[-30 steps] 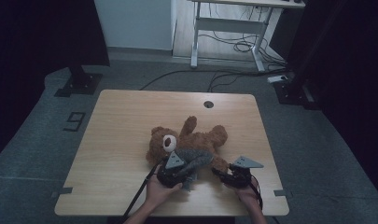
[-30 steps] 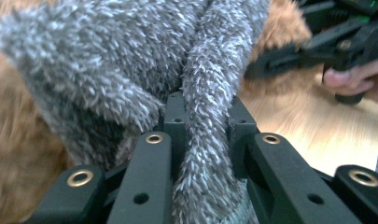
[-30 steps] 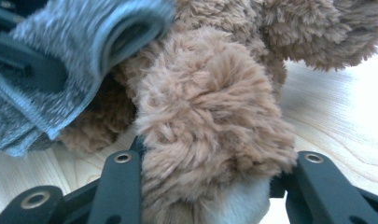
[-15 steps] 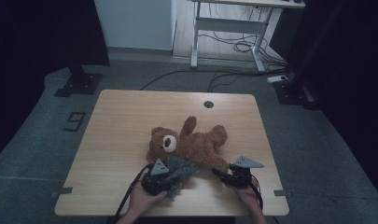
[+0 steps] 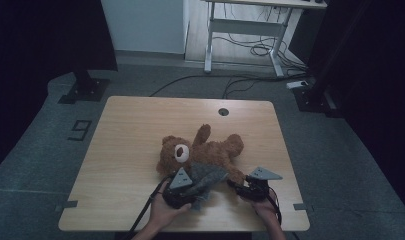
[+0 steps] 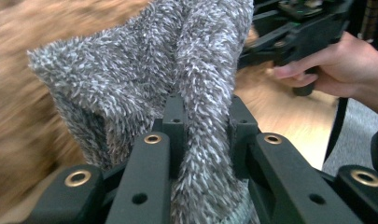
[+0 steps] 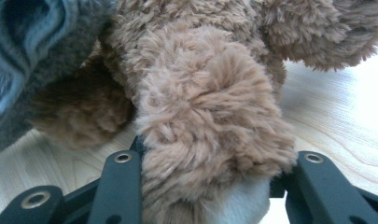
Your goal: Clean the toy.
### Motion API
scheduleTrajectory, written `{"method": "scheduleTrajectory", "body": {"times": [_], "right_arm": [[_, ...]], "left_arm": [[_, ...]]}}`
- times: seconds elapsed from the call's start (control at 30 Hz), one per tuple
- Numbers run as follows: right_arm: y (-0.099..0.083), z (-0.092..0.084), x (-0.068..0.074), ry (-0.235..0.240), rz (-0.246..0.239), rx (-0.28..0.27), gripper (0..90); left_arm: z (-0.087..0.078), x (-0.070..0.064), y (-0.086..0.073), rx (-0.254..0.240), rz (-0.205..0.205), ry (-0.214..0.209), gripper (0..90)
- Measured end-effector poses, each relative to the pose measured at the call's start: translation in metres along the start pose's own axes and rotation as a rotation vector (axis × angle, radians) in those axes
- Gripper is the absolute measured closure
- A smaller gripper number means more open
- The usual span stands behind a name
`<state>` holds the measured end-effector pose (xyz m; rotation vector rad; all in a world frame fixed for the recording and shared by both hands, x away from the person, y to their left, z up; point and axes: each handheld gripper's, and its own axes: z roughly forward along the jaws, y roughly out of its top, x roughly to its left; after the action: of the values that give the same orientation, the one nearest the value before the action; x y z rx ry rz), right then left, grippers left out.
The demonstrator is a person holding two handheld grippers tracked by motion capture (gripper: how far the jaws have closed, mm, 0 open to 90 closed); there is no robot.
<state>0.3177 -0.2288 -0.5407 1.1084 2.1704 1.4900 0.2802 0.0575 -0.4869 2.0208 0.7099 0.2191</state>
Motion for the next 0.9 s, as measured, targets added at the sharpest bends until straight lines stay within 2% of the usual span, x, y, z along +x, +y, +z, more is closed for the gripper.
{"method": "scheduleTrajectory", "body": {"times": [0.03,0.1,0.27,0.3,0.33,0.6,0.8,0.9], "right_arm": [[0.0,0.0,0.0,0.0,0.0,0.0,54.7],[0.0,0.0,0.0,0.0,0.0,-0.001,54.7],[0.0,0.0,0.0,0.0,-0.002,0.0,54.8],[0.0,0.0,0.0,0.001,0.0,0.001,54.8],[0.0,0.0,0.0,0.002,0.0,0.001,54.8],[0.0,0.0,0.0,0.002,0.001,0.002,54.8],[-0.001,0.0,0.0,0.004,0.003,0.002,54.8],[-0.001,0.0,0.0,0.003,0.002,0.002,54.8]], "left_arm": [[0.011,-0.004,0.003,0.026,0.013,0.001,73.8],[0.018,-0.002,0.001,0.054,-0.003,-0.005,73.8],[0.023,0.006,-0.009,0.098,-0.037,-0.009,73.9],[0.021,0.011,-0.015,0.107,-0.062,-0.017,74.0],[0.019,0.013,-0.017,0.111,-0.069,-0.018,74.0],[0.002,0.025,-0.029,0.117,-0.096,0.004,74.1],[-0.021,0.034,-0.036,0.098,-0.11,0.035,73.9],[-0.033,0.036,-0.034,0.065,-0.109,0.053,73.9]]}}
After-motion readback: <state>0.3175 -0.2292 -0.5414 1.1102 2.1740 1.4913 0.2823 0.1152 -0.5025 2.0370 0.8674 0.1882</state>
